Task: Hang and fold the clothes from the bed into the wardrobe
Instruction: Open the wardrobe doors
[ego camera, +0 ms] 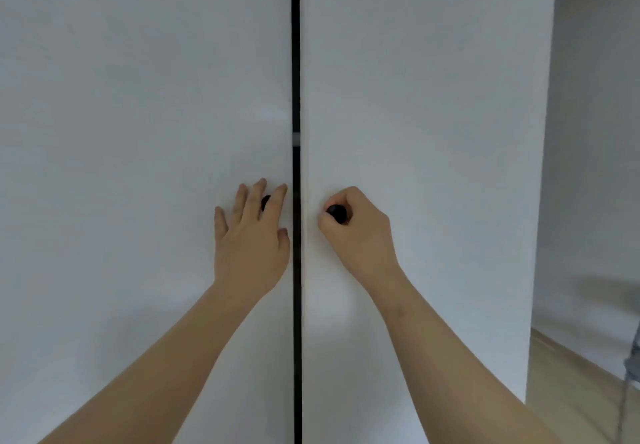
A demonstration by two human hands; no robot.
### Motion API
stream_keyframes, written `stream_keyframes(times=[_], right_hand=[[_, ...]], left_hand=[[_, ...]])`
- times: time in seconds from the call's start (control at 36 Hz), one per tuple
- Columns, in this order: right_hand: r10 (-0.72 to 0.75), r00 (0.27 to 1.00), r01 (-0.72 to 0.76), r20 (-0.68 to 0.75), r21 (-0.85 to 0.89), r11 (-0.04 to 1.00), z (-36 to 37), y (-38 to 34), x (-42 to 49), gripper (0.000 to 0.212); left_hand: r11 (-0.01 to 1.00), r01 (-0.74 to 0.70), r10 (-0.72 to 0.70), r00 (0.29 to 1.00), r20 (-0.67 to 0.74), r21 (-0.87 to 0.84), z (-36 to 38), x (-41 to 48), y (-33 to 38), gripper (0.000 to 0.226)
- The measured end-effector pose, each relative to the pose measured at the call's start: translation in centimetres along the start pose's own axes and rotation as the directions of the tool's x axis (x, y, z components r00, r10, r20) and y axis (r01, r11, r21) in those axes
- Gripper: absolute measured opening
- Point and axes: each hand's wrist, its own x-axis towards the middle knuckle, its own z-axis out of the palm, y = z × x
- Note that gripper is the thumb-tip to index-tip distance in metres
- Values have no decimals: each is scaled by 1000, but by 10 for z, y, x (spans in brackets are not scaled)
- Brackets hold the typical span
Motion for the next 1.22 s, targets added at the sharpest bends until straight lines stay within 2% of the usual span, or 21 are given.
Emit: stream_keyframes(times=[0.08,0.14,0.19,0.25,0.36,0.42,0.56,0.64,0.72,0.78,0.86,0.92,1.03,1.14,1.22], right_hand=[[13,1000,-12,-8,89,996,-21,-12,-18,16],[18,1000,-17,-6,156,988,-40,-21,-31,16],[17,1000,-16,-3,194,981,-61,-30,-44,19],[17,1000,-14,-12,222,975,-83,-37,-56,19],[33,999,-29,-8,301,953,-127,-50,-78,17],[52,999,-42,-17,350,936,-152,-55,-89,20],[175,983,-133,-58,433,892,-218,-59,-114,20],[236,967,-165,-98,466,869,-251,-62,-128,22],[289,948,-194,-131,479,856,-279,-68,-137,23],[333,932,-224,-141,498,838,-297,-71,-142,23],[396,901,-266,-177,495,827,-323,-68,-145,23],[425,887,-290,-179,500,816,-336,-63,-147,21],[468,871,-328,-149,534,779,-359,-59,-150,19],[473,863,-339,-179,490,803,-372,-58,-157,22],[458,842,-342,-286,373,862,-376,-58,-165,23]], left_hand=[[984,-46,31,996,-87,-173,-9,-11,13,57],[901,-75,-7,982,-189,-427,-18,-21,27,49],[709,-43,-124,975,-184,-704,-34,-33,50,48],[492,17,-210,973,-100,-870,-50,-45,75,50],[169,103,-145,986,79,-980,-63,-67,123,40],[95,171,-81,983,163,-981,-64,-80,148,39],[35,289,67,954,291,-957,-57,-115,209,42],[13,300,168,940,298,-954,-58,-129,248,36],[-33,296,230,932,281,-955,-59,-136,286,43],[-26,269,257,932,254,-963,-59,-140,308,39],[-7,232,269,937,222,-973,-60,-147,336,47],[53,201,269,941,207,-978,-58,-152,353,48],[102,151,262,949,173,-983,-57,-157,380,48],[172,115,292,943,162,-978,-54,-159,395,50],[192,110,329,929,170,-975,-52,-160,398,53]])
